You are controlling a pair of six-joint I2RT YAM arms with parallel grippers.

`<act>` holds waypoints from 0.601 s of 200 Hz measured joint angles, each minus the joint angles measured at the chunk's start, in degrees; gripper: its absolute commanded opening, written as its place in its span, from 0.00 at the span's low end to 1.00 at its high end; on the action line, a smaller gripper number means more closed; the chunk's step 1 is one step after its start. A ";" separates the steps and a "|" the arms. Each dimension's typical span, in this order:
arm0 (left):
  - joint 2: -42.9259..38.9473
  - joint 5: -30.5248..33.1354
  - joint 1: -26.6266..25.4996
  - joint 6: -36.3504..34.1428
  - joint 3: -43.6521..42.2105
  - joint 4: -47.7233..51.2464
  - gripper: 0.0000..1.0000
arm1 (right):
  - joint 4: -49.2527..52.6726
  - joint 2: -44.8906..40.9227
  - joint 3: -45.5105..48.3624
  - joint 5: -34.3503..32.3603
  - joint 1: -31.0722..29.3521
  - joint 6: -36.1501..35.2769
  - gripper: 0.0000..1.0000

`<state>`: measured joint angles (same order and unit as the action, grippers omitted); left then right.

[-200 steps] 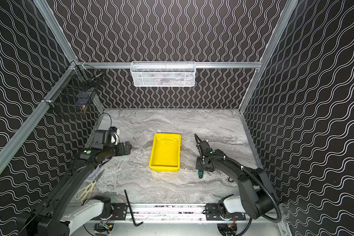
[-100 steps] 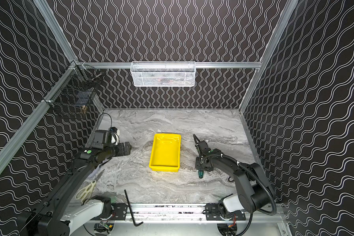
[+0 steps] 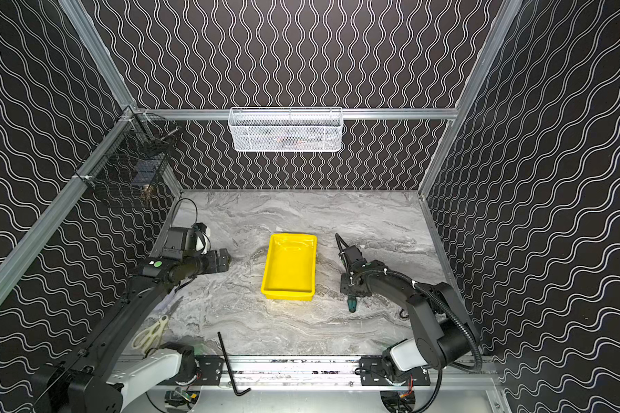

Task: Put the screwdriver in the bin
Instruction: 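Lift the screwdriver with the right gripper and carry it over the bin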

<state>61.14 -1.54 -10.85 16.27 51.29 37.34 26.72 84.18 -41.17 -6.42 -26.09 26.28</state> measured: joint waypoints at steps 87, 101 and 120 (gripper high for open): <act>1.14 0.92 0.00 0.00 0.00 0.26 0.99 | -0.09 -3.10 0.31 0.72 -0.11 -0.70 0.13; 1.44 1.09 0.00 0.00 0.02 0.33 0.99 | -0.09 -3.82 0.31 0.70 -0.11 -0.83 0.12; 1.84 1.25 0.00 0.00 0.13 0.46 0.99 | -0.11 -5.11 0.42 0.68 -0.11 -0.85 0.11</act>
<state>62.98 -0.30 -10.85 16.27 51.42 37.80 26.61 79.07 -40.75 -5.74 -26.20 25.43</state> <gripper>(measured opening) 0.989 0.267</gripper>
